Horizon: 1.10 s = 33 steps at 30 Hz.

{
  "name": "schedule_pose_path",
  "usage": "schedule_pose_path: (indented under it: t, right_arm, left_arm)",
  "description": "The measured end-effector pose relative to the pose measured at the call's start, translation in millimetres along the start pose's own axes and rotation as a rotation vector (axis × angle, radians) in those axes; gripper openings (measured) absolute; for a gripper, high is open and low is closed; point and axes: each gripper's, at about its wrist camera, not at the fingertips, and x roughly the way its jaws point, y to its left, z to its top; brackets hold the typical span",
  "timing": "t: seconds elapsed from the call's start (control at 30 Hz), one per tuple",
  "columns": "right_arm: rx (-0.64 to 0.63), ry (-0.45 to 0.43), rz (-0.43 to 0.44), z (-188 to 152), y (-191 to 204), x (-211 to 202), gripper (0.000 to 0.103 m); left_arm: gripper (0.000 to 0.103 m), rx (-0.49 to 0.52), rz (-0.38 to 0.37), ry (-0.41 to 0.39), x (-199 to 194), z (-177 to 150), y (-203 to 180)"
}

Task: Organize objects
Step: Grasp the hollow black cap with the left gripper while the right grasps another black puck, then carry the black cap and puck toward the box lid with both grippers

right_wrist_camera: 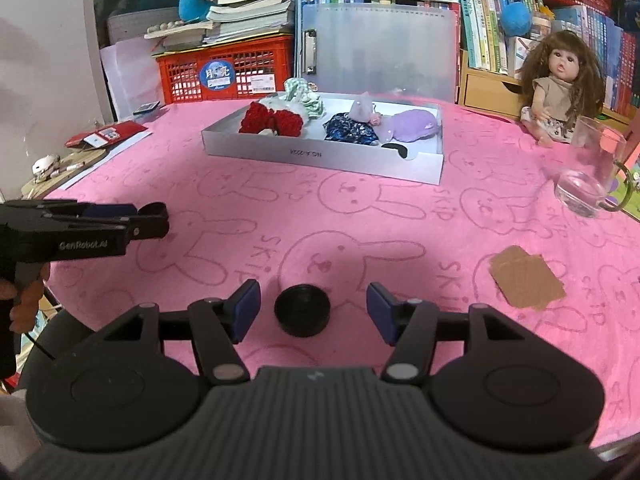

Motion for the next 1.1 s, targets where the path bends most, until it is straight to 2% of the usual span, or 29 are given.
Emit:
schedule_pose_path:
  t: [0.1, 0.2, 0.27, 0.37, 0.43, 0.53, 1.1]
  right_arm:
    - [-0.018, 0.006, 0.008, -1.2, 3.4, 1.7, 0.072]
    - [-0.029, 0.018, 0.004, -2.6, 5.3, 4.6, 0.072]
    - [-0.032, 0.025, 0.0, -3.3, 5.3, 6.7, 0.069]
    - [-0.034, 0.031, -0.003, -4.4, 6.1, 8.3, 0.061]
    - [-0.036, 0.028, -0.002, -4.3, 6.8, 8.1, 0.047]
    - [-0.033, 0.027, -0.002, -3.7, 7.1, 8.2, 0.038]
    - [0.01, 0.012, -0.024, -0.1, -1.3, 10.2, 0.037]
  left_arm:
    - [0.046, -0.002, 0.001, -0.003, 1.6, 0.7, 0.1]
    - [0.033, -0.005, 0.009, -0.008, 3.5, 2.2, -0.4]
    - [0.031, -0.005, 0.004, -0.008, 4.2, 2.6, -0.9]
    - [0.03, -0.011, -0.002, -0.011, 4.4, 3.1, -1.2]
    - [0.03, -0.012, -0.003, -0.013, 4.4, 3.5, -2.0]
    - [0.03, -0.013, -0.01, -0.016, 4.3, 4.3, -3.6]
    - [0.03, -0.021, -0.037, -0.035, -3.7, 13.1, -8.5]
